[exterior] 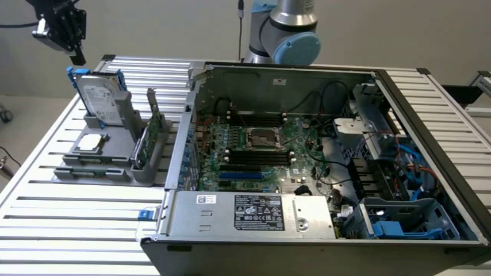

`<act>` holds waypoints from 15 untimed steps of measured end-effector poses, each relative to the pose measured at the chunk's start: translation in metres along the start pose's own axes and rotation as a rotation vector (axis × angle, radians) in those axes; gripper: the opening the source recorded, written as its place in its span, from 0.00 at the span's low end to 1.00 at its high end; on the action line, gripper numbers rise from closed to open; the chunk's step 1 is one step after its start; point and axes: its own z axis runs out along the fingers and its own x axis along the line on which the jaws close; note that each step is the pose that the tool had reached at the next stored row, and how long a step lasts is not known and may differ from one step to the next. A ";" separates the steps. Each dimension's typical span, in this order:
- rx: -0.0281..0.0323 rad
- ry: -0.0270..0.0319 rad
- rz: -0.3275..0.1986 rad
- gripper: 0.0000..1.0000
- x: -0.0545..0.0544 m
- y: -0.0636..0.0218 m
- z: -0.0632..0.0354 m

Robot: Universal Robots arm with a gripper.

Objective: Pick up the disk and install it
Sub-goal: 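Pick up the disk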

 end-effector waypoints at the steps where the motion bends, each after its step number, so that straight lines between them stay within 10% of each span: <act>1: 0.0003 0.0001 -0.009 0.11 0.000 0.0002 0.0002; 13: 0.0020 0.0002 -0.056 0.12 -0.006 0.0050 0.0005; 15: 0.0020 0.0001 -0.055 0.24 -0.006 0.0056 0.0006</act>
